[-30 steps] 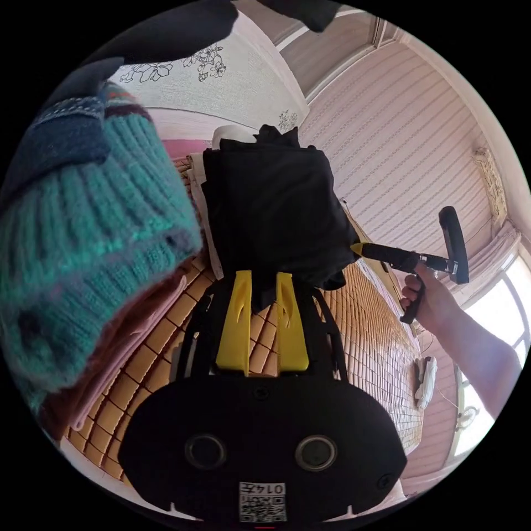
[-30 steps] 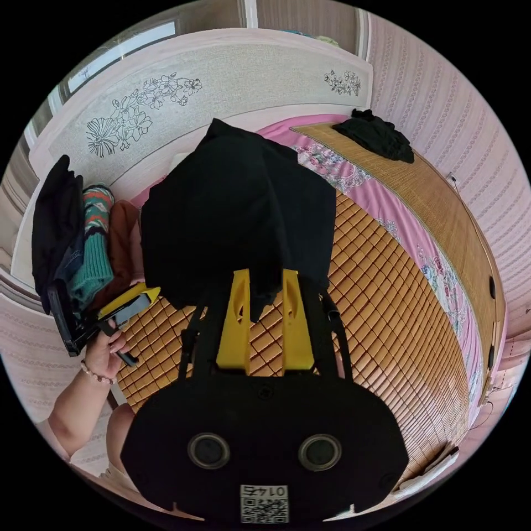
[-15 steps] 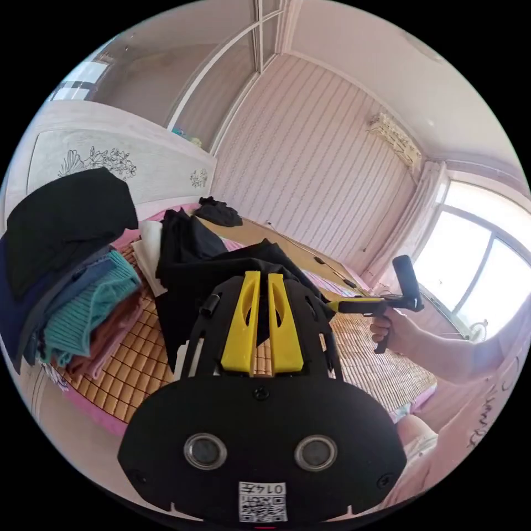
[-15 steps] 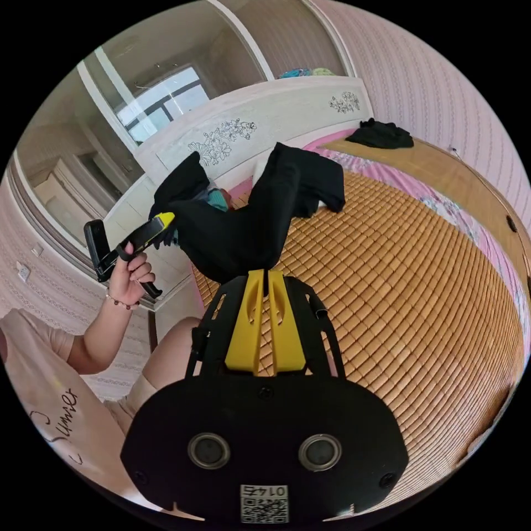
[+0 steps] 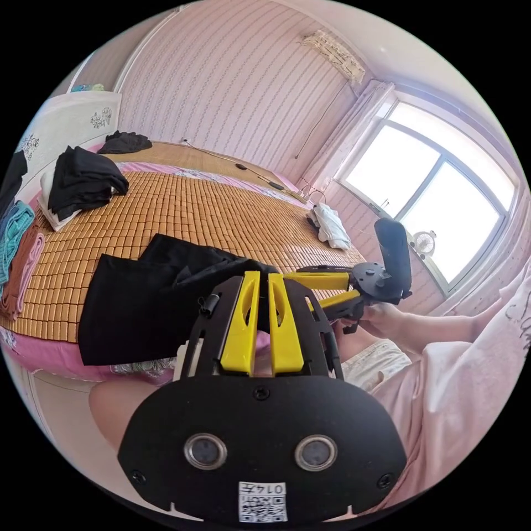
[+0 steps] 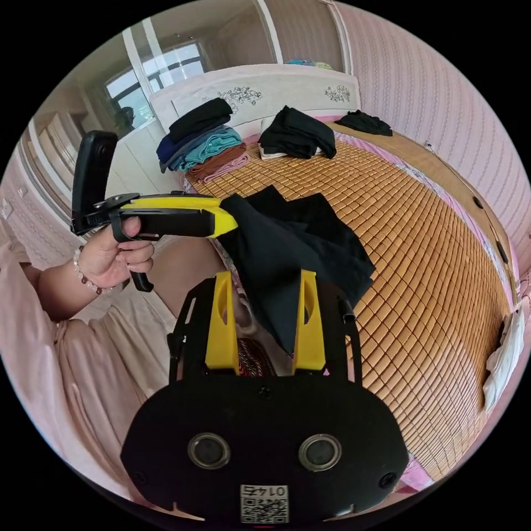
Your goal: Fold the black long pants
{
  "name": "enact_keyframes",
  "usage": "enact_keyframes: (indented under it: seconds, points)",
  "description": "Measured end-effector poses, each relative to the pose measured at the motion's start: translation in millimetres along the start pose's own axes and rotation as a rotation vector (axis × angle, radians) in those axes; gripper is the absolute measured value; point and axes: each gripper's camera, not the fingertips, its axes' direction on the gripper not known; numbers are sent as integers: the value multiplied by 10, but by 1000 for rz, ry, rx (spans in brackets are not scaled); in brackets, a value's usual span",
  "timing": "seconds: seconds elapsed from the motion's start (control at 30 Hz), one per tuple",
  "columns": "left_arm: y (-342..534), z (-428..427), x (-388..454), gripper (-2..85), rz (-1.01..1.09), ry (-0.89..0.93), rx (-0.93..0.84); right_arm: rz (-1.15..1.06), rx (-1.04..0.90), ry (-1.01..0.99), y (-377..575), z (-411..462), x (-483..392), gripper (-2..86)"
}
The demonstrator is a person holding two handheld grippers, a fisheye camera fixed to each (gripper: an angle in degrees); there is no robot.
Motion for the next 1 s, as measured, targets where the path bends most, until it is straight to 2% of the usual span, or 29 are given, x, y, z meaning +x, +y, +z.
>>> enact_keyframes:
  seconds: [0.03, 0.1, 0.2, 0.3, 0.37, 0.43, 0.5, 0.67, 0.73, 0.83, 1.0]
  points:
    - [-36, -4, 32, 20, 3, -6, 6, 27, 11, 10, -40, -27, 52, 31]
    - [-92, -18, 28, 35, -19, -6, 16, 78, 66, -22, -52, -153, 200, 23]
    - [-148, -143, -28, 41, -32, 26, 77, 221, 258, -90, 94, -607, 583, 12]
    - [-197, -268, -84, 42, -59, -67, 95, 442, 440, -95, 570, -1058, 1121, 12]
    - [-217, -282, -153, 44, -81, -148, 78, 555, 429, -10, 927, -1143, 1424, 18]
    - [-245, -186, -288, 49, -120, -222, 19, 681, 274, 189, 1368, -1065, 1700, 39]
    - [-287, -56, -403, 54, -167, -235, -33, 711, 154, 225, 1603, -973, 1782, 61]
    - [-478, 419, -544, 85, -215, -335, -136, 564, 34, 240, 1637, -822, 1536, 98]
    - [-622, 759, -625, 109, -214, -399, -243, 465, 11, 216, 1478, -737, 1401, 103]
    - [-851, 1162, -679, 126, -204, -374, -337, 349, -6, 190, 1240, -644, 1281, 106]
    - [-1375, 1643, -477, 136, -134, -325, -366, 243, -36, 173, 943, -556, 1249, 119]
